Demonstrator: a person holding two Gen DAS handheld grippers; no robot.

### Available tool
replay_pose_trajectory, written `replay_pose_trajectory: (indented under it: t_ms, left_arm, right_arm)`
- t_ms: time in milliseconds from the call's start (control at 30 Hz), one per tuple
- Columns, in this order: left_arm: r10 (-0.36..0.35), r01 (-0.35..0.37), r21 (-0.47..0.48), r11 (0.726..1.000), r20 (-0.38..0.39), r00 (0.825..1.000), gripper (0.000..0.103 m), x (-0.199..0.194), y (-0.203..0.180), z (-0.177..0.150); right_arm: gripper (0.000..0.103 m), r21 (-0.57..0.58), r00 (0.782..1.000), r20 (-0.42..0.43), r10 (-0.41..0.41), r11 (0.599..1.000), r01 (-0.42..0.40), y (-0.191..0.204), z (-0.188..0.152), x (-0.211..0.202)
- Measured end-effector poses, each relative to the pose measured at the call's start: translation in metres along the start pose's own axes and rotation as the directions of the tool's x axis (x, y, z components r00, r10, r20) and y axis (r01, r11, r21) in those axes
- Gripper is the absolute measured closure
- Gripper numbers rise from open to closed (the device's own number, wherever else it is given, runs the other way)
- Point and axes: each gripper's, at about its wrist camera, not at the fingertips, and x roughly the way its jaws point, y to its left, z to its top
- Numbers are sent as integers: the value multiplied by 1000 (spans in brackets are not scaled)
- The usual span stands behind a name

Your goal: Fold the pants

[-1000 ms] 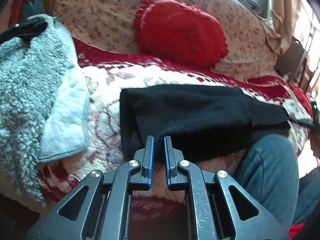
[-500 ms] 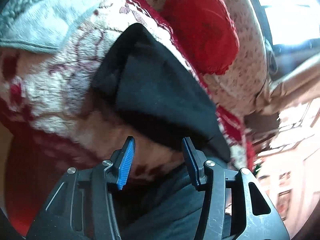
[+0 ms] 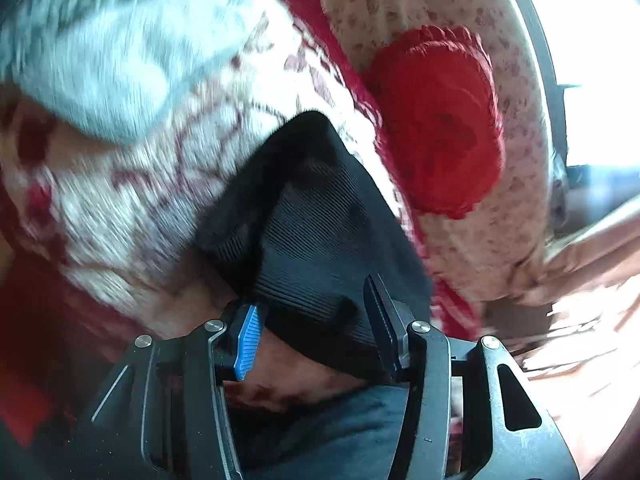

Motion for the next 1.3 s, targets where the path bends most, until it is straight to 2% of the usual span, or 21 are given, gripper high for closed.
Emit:
replay_pose_trajectory:
  t_ms: [33,100,200,267,333,367,433,500,633,733,800,833,900,1000,1033,1167,1233,1300]
  left_arm:
    - [27,-27,48,998,-4,1000,81,1,-6,-1]
    - [52,-50,108,993,-16,999,95,5,-13,-5]
    - [93,-93,175,980,9,996,99,6,-21,-9]
    - [126,-132,241,962,39,991,99,7,-28,-12]
    - [178,-199,331,923,94,980,99,8,-38,-17]
    - [192,-222,361,906,118,974,99,9,-41,-19]
    - [213,-266,422,867,169,962,99,10,-48,-23]
    - [217,-281,446,850,189,958,99,11,-51,-23]
    - [217,-275,425,862,182,959,99,13,-42,-13]
    - [216,-273,426,863,177,960,99,10,-39,-9]
    - [213,-269,433,860,174,961,99,9,-43,-6]
    - [211,-268,438,858,176,962,99,8,-44,-5]
    - [193,-257,441,860,185,964,99,2,-45,0]
    - [195,-267,435,860,203,960,99,-7,-39,5]
    - [211,-280,431,858,202,956,99,-6,-34,7]
    - [276,-323,445,835,168,946,99,17,-14,4]
    - [272,-330,456,826,190,943,99,16,-17,1]
    - [269,-323,459,828,181,946,99,15,-17,1]
  right_arm:
    - [102,71,999,11,35,997,-35,-8,0,-2]
    - [101,242,991,47,122,962,-130,-26,-6,-7]
    - [100,419,958,126,256,862,-286,-41,-20,-11]
    - [93,525,904,184,385,740,-421,-46,-33,-5]
    - [84,596,836,222,502,609,-524,-43,-45,9]
    - [83,623,798,247,550,540,-566,-40,-48,18]
    - [82,637,777,264,572,501,-586,-36,-46,24]
    - [80,656,790,243,563,504,-562,-34,-44,28]
    - [79,701,821,214,530,501,-507,-37,-45,38]
    - [79,714,825,216,523,491,-498,-43,-42,48]
    - [85,697,826,190,530,520,-494,-41,-36,52]
    - [100,674,834,181,522,552,-492,-39,-32,49]
    - [99,624,847,190,496,605,-494,-33,-24,36]
    - [100,602,845,220,488,613,-511,-29,-30,18]
    - [100,604,846,210,490,615,-507,-27,-35,17]
    - [100,650,872,96,480,634,-420,-24,-48,38]
    - [100,657,875,96,474,630,-414,-26,-49,38]
    - [100,653,879,110,463,633,-415,-27,-46,34]
